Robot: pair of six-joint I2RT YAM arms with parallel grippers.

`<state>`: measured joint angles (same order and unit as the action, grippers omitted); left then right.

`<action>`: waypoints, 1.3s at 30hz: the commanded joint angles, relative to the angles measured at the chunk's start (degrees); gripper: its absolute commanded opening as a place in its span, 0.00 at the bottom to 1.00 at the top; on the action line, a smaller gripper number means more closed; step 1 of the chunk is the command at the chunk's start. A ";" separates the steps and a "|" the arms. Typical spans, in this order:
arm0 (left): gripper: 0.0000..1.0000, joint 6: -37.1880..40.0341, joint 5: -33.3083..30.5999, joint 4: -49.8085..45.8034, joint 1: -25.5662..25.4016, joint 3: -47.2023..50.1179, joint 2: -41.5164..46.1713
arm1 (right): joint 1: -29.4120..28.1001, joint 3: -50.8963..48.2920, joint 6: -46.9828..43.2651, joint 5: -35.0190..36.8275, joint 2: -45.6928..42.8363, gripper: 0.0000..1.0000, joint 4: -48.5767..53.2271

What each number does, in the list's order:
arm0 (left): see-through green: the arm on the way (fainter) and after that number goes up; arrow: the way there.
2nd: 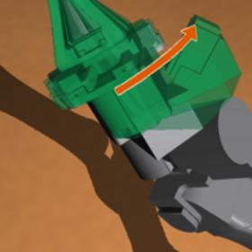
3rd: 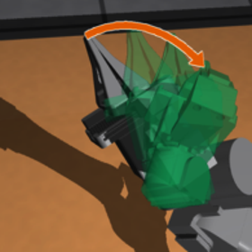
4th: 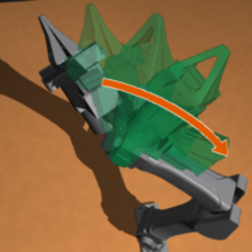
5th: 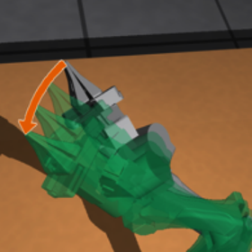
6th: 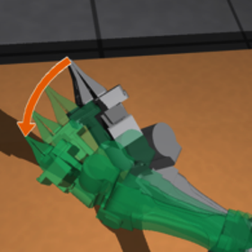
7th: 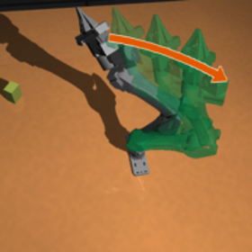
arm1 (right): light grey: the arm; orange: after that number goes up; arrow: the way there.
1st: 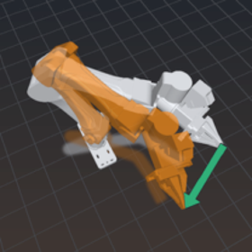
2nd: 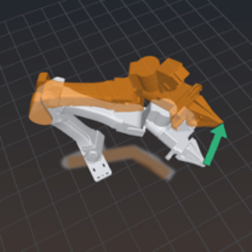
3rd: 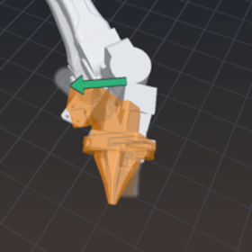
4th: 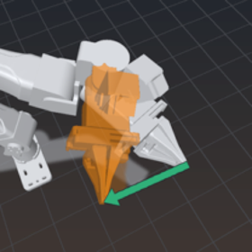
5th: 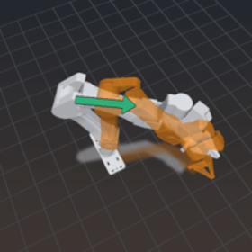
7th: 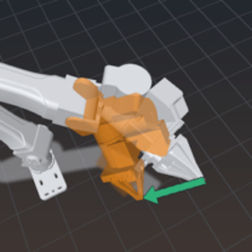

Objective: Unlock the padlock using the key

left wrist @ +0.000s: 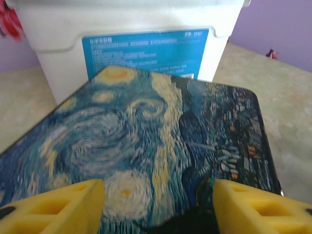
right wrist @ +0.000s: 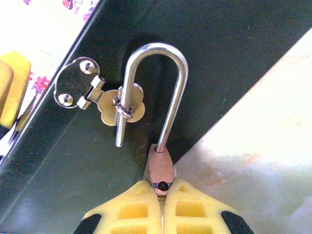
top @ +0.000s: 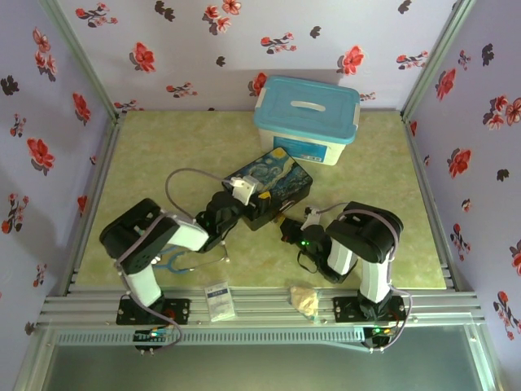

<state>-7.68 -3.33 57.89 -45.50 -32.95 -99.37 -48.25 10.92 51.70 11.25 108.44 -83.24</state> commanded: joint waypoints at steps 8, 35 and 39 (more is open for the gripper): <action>0.82 -7.62 -0.81 -48.63 5.59 -20.55 5.12 | -0.25 -0.09 2.85 -1.79 1.04 0.00 3.74; 0.82 -1.47 13.09 -52.93 10.97 -39.09 -19.36 | -3.72 3.26 6.66 1.31 3.87 0.00 3.83; 0.81 0.83 12.71 -51.93 10.36 -37.39 -20.60 | -4.25 2.40 11.71 6.19 2.75 0.00 3.77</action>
<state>-9.17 8.67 12.75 -33.67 -73.38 -115.18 -51.18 11.92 58.11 16.16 109.45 -84.09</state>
